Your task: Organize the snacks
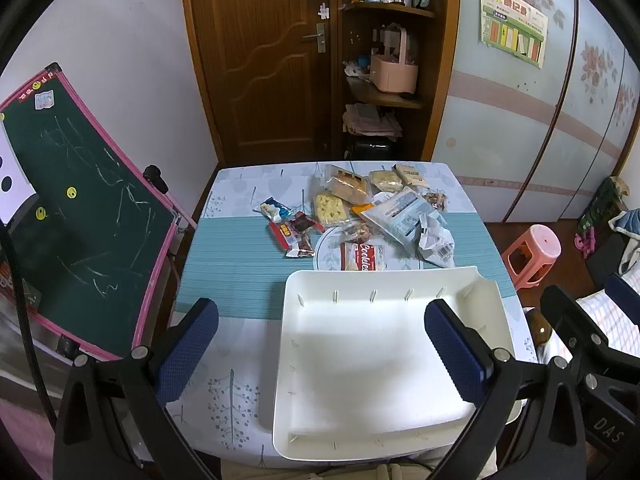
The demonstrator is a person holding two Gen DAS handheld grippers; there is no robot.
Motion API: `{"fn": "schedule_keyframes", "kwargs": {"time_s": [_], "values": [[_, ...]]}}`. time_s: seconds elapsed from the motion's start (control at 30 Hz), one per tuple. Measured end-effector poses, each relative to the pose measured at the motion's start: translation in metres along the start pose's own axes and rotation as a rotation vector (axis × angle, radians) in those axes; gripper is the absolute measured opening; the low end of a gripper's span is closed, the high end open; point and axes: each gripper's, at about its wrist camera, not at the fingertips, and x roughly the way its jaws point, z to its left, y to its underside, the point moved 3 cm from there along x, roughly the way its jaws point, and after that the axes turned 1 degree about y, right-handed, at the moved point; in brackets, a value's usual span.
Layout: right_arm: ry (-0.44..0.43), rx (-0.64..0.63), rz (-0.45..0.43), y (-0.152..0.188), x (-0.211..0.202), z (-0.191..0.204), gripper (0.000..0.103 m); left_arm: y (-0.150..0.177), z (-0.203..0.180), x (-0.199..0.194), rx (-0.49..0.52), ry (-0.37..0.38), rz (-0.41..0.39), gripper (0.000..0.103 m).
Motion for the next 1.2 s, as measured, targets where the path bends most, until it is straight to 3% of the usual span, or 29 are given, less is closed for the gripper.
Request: {"fn": "schedule_keyframes", "kwargs": {"time_s": [0.9, 1.2], "values": [[0.011, -0.001, 0.012, 0.005, -0.003, -0.001, 0.103, 0.003, -0.002, -0.001, -0.002, 0.006, 0.011, 0.102], [0.008, 0.002, 0.018, 0.003, -0.002, -0.001, 0.103, 0.024, -0.015, -0.006, -0.003, 0.013, 0.02, 0.102]]}}
